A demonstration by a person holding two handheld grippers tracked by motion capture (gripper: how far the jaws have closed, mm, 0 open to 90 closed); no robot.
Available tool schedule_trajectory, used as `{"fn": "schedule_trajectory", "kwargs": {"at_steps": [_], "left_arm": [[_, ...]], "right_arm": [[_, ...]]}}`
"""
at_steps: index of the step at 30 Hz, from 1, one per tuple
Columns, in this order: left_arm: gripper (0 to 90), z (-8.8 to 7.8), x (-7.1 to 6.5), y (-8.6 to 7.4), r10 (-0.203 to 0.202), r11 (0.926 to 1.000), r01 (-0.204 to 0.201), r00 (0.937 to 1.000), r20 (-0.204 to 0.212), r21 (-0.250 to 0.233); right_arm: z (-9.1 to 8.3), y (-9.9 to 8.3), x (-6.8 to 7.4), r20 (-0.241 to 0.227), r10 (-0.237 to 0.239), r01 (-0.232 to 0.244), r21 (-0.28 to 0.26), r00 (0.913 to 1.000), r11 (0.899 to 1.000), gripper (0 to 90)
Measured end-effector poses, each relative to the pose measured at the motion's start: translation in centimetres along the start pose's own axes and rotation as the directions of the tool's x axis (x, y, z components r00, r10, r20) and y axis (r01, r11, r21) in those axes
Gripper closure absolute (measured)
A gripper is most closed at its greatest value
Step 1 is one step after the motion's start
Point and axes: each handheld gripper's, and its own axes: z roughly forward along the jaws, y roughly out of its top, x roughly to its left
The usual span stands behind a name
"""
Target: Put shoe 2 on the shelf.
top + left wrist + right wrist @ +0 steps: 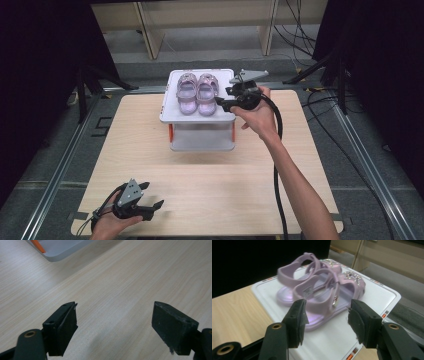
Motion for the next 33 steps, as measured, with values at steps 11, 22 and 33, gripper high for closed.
{"fn": "schedule_trajectory", "kwargs": {"at_steps": [11, 22, 33], "left_arm": [[20.0, 0.0, -0.1, 0.0, -0.005, 1.0000, 0.005, 1.0000, -0.006, -0.003], [20.0, 0.0, 0.0, -0.1, -0.015, 0.9999, 0.015, 0.9999, -0.003, -0.002], [19.9, -0.1, 0.3, -0.1, -0.011, 0.9999, 0.010, 0.9998, -0.015, -0.011]], "right_arm": [[-2.4, -3.6, 2.5, -0.084, 0.011, -0.016, -0.057, 0.9964, 0.998, 47.4], [-3.3, -7.3, 4.5, -0.076, 0.001, -0.004, -0.039, 0.9971, 0.999, 47.0], [-3.9, -10.5, 5.0, -0.057, 0.001, -0.003, -0.030, 0.9984, 1.000, 38.7]]}}
